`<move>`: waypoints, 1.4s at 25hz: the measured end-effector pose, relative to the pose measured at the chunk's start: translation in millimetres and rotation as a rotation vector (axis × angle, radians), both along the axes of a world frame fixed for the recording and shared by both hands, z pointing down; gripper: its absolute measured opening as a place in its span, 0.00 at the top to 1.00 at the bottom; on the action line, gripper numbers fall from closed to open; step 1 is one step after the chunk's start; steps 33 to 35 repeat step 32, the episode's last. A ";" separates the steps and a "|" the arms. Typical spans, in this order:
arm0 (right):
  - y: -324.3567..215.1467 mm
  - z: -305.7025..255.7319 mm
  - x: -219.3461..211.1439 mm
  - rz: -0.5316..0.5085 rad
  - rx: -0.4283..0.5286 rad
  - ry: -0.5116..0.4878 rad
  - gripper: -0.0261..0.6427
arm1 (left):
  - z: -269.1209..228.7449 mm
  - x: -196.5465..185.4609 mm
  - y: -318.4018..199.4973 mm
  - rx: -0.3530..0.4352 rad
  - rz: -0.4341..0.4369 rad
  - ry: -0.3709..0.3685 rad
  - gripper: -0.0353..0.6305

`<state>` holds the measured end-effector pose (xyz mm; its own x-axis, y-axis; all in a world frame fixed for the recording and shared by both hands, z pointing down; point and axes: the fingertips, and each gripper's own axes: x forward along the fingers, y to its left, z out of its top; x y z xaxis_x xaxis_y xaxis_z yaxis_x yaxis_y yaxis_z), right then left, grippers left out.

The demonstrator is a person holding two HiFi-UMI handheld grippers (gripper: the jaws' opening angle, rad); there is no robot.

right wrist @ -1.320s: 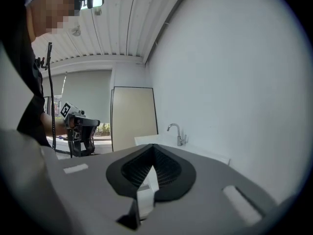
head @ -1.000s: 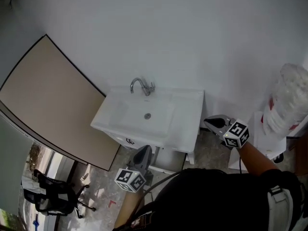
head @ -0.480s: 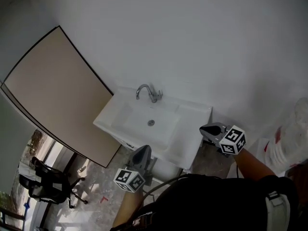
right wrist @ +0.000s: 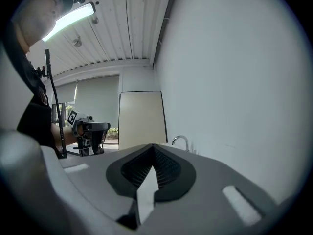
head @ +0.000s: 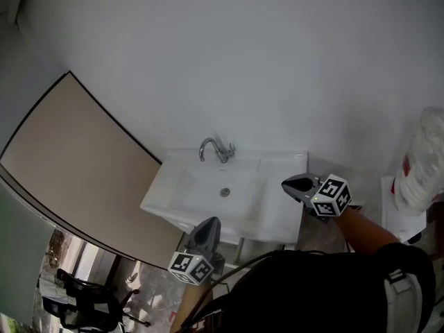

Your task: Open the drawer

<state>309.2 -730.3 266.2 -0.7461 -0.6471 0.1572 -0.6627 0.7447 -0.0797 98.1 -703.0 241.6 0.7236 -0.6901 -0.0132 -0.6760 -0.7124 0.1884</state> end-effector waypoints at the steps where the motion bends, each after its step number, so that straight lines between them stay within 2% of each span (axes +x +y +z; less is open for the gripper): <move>1: 0.3 -0.3 -2.6 0.002 0.002 0.005 0.97 | -0.6 -1.3 -1.0 0.004 0.007 0.005 0.94; 5: 0.4 -0.6 -1.7 0.019 -0.019 -0.010 0.97 | -0.9 -2.4 -2.1 0.006 0.022 0.020 0.94; 12: -0.3 5.0 12.2 0.033 -0.026 0.024 0.97 | 1.8 8.5 -3.8 -0.007 0.032 0.041 0.94; 35: 0.9 10.5 15.7 0.018 -0.018 0.046 0.97 | 9.0 10.3 -2.3 -0.014 0.012 0.063 0.94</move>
